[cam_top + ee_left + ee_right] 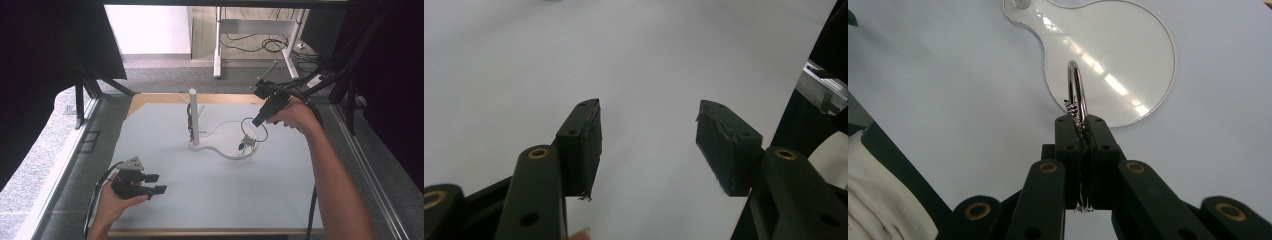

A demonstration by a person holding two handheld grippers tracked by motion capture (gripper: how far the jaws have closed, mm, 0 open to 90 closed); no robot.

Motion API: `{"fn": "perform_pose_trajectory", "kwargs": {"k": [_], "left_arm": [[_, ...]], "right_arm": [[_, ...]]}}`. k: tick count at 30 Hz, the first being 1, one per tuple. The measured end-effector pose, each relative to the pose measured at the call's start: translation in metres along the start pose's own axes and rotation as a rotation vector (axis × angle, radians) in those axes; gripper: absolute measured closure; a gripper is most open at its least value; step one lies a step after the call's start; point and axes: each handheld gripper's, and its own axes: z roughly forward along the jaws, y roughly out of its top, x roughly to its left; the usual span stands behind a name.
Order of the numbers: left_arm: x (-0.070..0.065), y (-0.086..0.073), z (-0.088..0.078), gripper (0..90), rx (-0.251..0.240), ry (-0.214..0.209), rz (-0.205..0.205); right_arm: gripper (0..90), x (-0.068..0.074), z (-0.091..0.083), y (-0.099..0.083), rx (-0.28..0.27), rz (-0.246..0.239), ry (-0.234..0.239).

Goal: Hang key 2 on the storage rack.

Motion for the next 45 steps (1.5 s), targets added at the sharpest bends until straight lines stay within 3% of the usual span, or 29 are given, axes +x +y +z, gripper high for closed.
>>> {"fn": "perform_pose_trajectory", "kwargs": {"k": [14, 30, 45], "left_arm": [[-0.001, 0.001, 0.002, 44.2, 0.001, -0.006, 0.005], [-0.001, 0.001, 0.004, 44.2, 0.003, -0.013, 0.003], [-0.003, 0.001, 0.006, 44.2, 0.008, -0.022, 0.008]], "right_arm": [[86.7, 0.005, 0.007, 0.015, 0.039, -0.008, -0.001], [86.7, 0.01, 0.006, 0.029, 0.025, -0.02, 0.0], [86.7, 0.013, 0.015, 0.055, 0.021, -0.025, 0.001]]}}
